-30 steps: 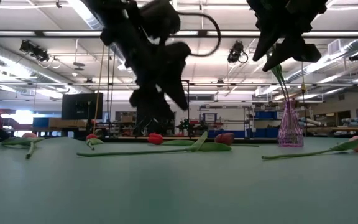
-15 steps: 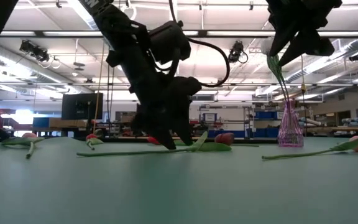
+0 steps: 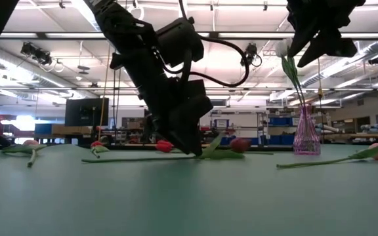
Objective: Sort flowers into vase by color
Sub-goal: Put the top dark red flower into the violet vase
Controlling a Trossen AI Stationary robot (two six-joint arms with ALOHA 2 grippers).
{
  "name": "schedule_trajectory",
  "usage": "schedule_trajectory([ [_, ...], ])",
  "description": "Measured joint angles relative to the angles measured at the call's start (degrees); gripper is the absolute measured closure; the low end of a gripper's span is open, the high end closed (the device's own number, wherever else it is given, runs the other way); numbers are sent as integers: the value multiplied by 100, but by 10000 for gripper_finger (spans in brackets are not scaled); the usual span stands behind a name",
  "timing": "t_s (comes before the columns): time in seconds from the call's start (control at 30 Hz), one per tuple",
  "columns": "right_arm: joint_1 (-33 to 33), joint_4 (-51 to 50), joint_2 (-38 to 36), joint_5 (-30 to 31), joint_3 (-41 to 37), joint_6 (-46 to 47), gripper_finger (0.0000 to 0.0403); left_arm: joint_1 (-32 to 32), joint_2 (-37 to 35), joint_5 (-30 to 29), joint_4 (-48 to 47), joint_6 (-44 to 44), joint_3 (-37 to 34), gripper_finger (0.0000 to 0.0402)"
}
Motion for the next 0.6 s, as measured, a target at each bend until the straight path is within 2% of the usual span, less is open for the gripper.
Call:
schedule_trajectory([
  [0.37,-35,7,0,4,0,-19,247,10,216,441,62,21,16,214],
  [0.47,-35,22,0,3,0,16,248,9,402,551,46,-6,32,235],
  [0.6,-33,27,0,0,0,46,252,-17,442,603,57,-119,39,290],
])
